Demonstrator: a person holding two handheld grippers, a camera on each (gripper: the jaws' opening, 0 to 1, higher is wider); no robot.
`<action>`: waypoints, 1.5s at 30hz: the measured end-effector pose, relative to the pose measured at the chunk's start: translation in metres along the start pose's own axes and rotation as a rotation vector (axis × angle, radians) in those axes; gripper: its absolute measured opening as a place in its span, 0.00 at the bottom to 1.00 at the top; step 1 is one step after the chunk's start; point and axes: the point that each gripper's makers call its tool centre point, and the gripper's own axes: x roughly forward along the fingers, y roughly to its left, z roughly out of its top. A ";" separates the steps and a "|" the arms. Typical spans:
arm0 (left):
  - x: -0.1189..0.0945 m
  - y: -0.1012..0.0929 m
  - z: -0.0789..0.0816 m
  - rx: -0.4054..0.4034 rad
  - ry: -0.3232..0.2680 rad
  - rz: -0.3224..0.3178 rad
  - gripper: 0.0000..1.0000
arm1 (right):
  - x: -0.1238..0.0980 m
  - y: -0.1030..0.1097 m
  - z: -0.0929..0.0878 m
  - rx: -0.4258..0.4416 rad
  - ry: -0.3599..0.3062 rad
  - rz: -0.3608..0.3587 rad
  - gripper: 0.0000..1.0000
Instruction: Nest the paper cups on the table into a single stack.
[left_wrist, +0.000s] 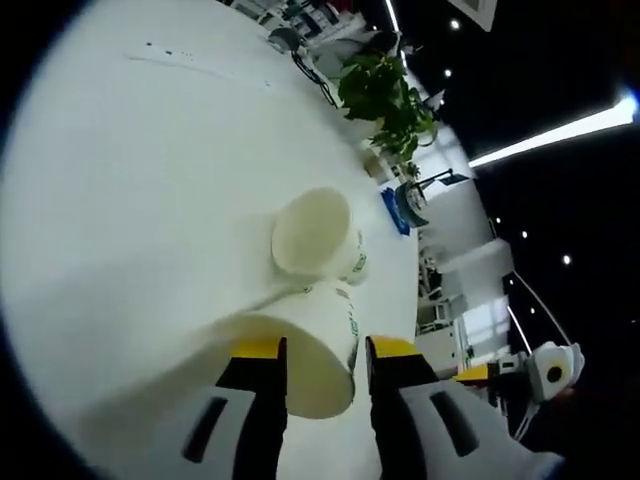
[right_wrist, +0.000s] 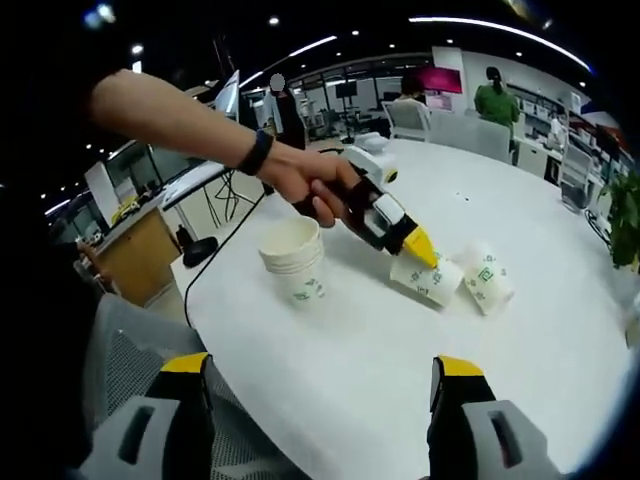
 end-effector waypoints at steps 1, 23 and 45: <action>0.001 0.000 0.000 -0.003 -0.001 -0.004 0.29 | 0.001 -0.001 0.000 0.000 0.001 0.000 0.91; 0.012 -0.014 0.006 -0.115 -0.071 -0.116 0.13 | 0.007 -0.004 0.000 0.008 0.004 -0.003 0.92; -0.014 -0.020 0.010 -0.107 -0.120 -0.099 0.00 | 0.003 -0.002 0.006 -0.013 -0.015 -0.008 0.92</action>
